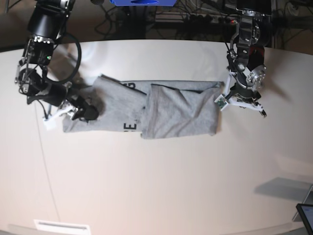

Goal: Fold the T-shirt properly
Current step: 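Release the bundle ends and reposition both grippers at its sides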

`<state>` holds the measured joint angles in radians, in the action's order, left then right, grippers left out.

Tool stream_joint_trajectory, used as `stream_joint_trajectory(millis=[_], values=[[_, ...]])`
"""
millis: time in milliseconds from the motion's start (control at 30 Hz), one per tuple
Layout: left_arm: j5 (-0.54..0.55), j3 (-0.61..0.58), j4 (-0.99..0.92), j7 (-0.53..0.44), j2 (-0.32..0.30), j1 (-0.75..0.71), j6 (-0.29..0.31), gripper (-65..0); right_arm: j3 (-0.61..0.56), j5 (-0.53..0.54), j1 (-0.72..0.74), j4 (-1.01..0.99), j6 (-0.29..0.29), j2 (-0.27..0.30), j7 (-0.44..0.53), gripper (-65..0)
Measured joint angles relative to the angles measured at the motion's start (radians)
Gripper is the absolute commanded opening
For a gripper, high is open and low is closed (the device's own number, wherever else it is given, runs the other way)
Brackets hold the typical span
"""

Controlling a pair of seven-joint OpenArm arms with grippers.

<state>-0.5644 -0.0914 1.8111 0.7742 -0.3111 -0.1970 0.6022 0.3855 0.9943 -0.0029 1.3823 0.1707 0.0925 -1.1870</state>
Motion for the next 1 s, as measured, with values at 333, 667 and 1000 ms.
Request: stream_joint_trajectory(millis=[333, 667, 1000], values=[[-0.006, 0.090, -0.060, 0.000, -0.050, 0.003, 0.000, -65.0, -0.008, -0.051, -0.003, -0.004, -0.001, -0.004, -0.040, -64.7], [-0.003, 0.090, -0.142, 0.004, -0.121, 0.035, 0.000, -65.0, -0.010, -0.042, -0.006, -0.006, -0.008, 0.035, -0.043, -65.0], [-0.001, -0.007, -0.145, -0.002, -0.084, 0.070, 0.000, -65.0, -0.006, -0.032, -0.008, -0.008, -0.008, 0.070, -0.045, -65.0]])
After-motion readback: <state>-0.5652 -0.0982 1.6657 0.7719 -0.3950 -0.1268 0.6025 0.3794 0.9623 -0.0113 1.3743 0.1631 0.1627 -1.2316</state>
